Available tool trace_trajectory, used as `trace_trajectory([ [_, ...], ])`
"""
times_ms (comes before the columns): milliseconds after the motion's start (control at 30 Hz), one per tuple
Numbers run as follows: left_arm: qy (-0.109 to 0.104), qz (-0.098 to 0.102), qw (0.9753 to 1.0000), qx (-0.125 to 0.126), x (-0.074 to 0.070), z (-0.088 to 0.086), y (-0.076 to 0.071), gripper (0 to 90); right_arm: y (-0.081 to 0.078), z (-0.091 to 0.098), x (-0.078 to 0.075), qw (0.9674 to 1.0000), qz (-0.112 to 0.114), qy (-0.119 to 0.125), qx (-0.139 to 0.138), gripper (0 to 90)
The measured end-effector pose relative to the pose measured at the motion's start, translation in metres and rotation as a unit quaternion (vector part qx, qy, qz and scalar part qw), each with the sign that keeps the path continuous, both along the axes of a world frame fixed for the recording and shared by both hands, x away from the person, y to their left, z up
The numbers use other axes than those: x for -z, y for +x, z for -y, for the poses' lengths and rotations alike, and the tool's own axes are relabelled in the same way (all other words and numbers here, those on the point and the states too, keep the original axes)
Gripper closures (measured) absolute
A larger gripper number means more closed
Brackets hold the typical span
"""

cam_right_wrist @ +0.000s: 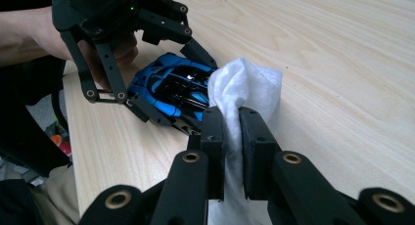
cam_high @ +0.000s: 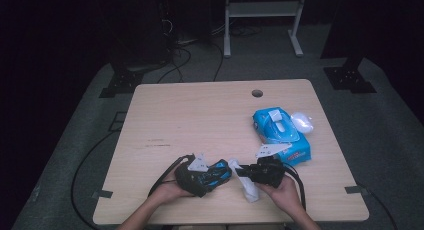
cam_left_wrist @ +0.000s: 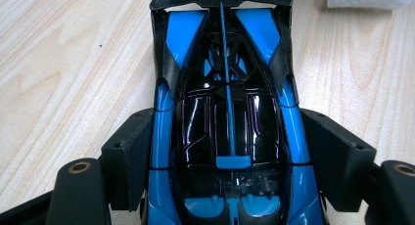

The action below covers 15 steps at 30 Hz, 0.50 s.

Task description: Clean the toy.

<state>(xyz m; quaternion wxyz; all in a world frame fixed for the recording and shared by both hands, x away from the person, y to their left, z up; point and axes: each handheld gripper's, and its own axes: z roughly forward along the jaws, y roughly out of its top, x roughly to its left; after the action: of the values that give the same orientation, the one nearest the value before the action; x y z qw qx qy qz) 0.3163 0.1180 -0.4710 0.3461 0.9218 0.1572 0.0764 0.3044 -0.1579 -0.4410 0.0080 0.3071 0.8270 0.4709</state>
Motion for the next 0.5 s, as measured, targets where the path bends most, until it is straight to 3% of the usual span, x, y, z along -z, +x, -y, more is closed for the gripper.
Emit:
trace_trajectory([
  [233, -0.001, 0.005, 1.0000, -0.004, -0.003, 0.001, 0.005, 26.0, 0.002, 0.004, -0.002, 1.0000, 0.003, 0.001, 0.005, 81.1],
  [333, -0.015, 0.012, 0.9997, -0.014, -0.010, 0.005, 0.014, 26.0, 0.001, 0.010, -0.004, 0.9999, 0.005, 0.003, 0.012, 81.1],
  [500, -0.016, 0.028, 0.9992, -0.022, -0.021, 0.021, 0.030, 26.0, 0.001, 0.025, -0.008, 0.9995, 0.011, 0.002, 0.029, 81.1],
])
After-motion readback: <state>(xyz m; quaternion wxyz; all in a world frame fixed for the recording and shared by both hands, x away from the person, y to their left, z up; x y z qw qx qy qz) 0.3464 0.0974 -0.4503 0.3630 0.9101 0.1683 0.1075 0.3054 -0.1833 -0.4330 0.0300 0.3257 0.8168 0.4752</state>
